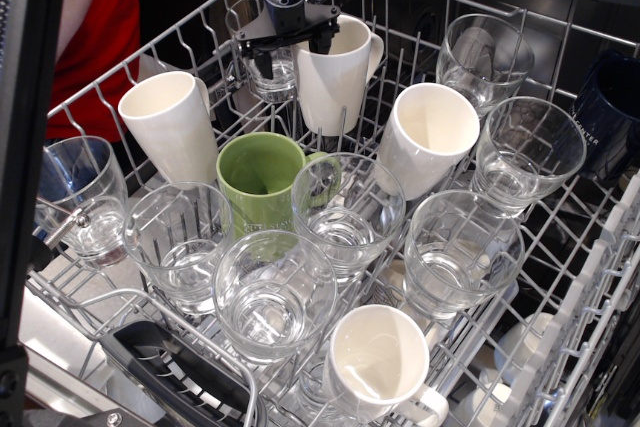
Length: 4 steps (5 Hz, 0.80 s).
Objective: Pick up any cup
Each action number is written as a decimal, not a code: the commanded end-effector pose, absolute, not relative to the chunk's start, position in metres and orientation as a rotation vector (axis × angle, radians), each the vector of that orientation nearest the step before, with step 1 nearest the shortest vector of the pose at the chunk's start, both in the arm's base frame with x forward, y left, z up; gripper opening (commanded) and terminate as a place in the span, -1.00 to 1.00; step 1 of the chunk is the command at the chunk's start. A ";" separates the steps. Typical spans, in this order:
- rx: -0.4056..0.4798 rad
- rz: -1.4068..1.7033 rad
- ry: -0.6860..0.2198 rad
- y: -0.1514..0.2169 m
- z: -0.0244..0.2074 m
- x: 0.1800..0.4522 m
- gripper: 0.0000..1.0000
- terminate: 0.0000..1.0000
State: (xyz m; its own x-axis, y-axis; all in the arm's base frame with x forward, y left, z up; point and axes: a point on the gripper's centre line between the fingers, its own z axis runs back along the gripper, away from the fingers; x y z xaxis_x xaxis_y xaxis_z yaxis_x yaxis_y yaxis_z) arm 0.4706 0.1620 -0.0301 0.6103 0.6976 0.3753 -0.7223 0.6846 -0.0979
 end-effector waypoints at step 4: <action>-0.033 0.805 -0.371 0.162 0.046 0.491 -1.00 -1.00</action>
